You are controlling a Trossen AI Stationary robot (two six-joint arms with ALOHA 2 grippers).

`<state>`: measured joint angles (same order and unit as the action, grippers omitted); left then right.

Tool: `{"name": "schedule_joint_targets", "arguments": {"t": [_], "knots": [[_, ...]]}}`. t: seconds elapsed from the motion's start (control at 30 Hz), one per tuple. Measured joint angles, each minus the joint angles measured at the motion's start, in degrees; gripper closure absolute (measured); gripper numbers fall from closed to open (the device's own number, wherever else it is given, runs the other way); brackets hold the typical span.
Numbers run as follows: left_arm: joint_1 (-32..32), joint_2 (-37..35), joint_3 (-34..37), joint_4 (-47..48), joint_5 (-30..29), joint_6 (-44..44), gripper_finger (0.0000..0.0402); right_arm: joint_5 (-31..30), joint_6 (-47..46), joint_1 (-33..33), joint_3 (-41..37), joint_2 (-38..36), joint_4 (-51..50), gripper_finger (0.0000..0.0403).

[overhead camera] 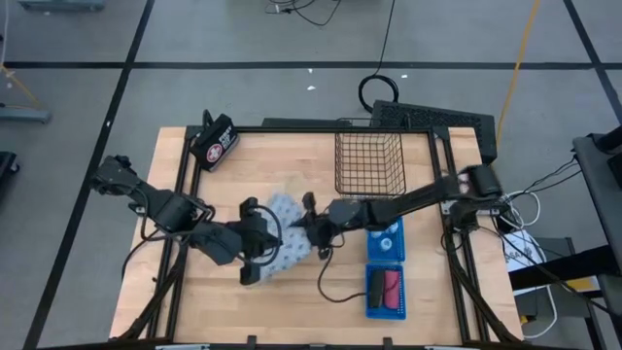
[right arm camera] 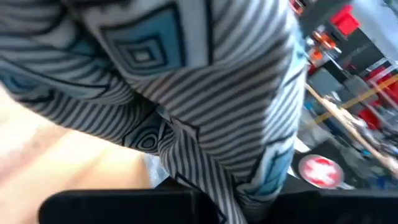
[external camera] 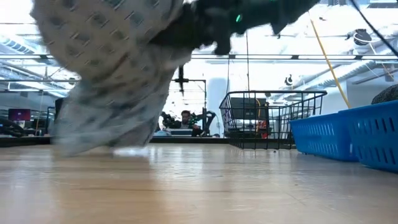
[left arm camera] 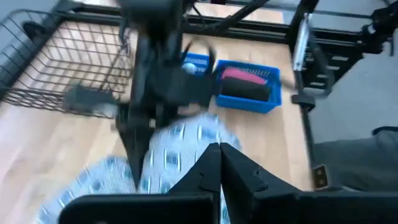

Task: Pick & Place Medicine items
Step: Put the blue patient gown into the wire basket

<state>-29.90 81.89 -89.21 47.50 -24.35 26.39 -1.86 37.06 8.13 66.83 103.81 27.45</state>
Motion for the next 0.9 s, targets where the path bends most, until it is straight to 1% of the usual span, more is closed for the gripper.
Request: {"name": "schedule_joint_targets", "arguments": {"t": [0.17, 0.3, 0.4, 0.57, 0.63, 0.73, 0.9], "knots": [[-0.4, 0.4, 0.0, 1.1, -1.7, -1.0, 0.0385, -4.0, 3.3, -1.0, 0.0, -11.4, -14.9, 0.0375], [-0.2, 0.5, 0.1, 2.6, -1.8, -1.9, 0.0382, -5.9, 2.9, -3.0, 0.0, -22.1, -25.7, 0.0375], [-0.2, 0.5, 0.1, 2.6, -3.3, -3.9, 0.0383, -5.9, 0.4, -5.0, 0.0, -29.7, -33.5, 0.0375], [0.0, 0.5, 0.1, 3.1, -6.0, -7.3, 0.0394, -6.0, -6.4, -9.0, 0.0, -41.3, -42.7, 0.0375], [0.4, 0.5, 0.1, 3.8, -7.2, -8.0, 0.0397, -6.3, -8.9, -10.6, -0.3, -44.8, -45.2, 0.0375], [1.5, 0.5, 0.1, 4.4, -8.3, -8.1, 0.0396, -8.5, -9.4, -12.6, -2.1, -49.8, -46.3, 0.0375], [3.3, 0.5, 0.1, 5.7, -8.8, -8.3, 0.0374, -14.6, -7.2, -17.9, -7.2, -56.5, -43.1, 0.0375]]}}
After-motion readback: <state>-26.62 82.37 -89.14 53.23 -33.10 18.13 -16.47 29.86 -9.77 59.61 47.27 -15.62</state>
